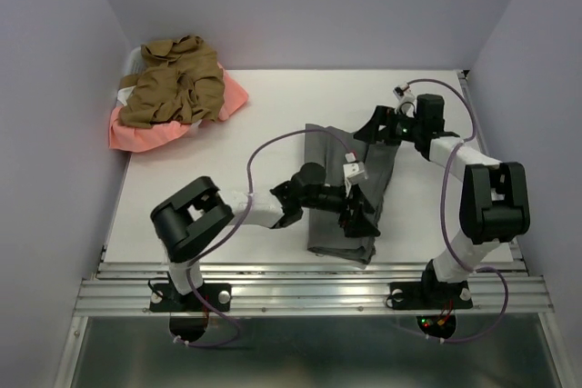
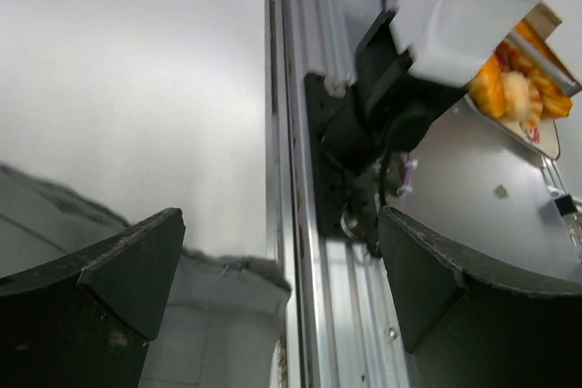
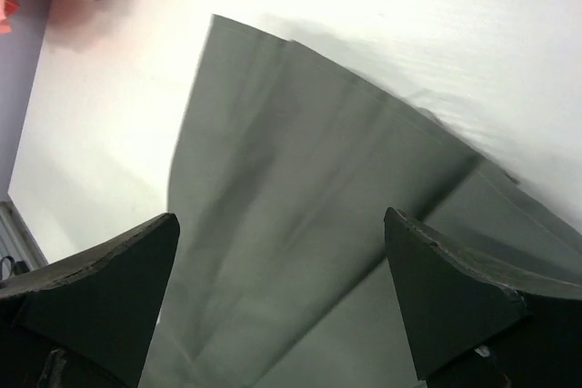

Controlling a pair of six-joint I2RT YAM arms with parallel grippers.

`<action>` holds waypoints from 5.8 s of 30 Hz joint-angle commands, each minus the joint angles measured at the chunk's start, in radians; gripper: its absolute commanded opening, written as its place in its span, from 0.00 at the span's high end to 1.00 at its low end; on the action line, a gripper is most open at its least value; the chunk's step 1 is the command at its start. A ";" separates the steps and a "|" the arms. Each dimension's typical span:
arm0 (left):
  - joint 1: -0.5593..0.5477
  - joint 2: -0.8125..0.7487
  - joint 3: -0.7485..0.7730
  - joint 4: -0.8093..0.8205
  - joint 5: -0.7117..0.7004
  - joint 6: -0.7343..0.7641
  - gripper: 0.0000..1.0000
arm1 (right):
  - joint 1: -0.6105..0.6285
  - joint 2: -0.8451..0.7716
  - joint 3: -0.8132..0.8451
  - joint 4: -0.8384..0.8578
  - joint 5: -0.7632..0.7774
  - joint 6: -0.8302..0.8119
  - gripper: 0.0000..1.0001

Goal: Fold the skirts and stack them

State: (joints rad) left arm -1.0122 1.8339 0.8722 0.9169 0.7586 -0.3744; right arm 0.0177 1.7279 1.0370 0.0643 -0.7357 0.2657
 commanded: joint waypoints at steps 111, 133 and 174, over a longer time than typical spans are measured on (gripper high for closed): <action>0.465 0.243 0.606 -0.733 -0.492 0.032 1.00 | 0.820 -0.542 -0.186 -0.511 0.639 0.066 0.00; 0.454 0.413 0.752 -0.596 -0.292 -0.029 1.00 | 0.820 -0.432 -0.167 -0.466 0.610 0.052 0.00; 0.137 -0.521 -0.170 -0.454 -0.628 -0.224 0.20 | 0.521 -0.141 0.380 -0.434 0.654 0.136 0.00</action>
State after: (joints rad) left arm -0.7525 1.3502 0.7101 0.3321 0.1265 -0.5682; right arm 0.5484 1.4738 1.2835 -0.4095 0.0051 0.4259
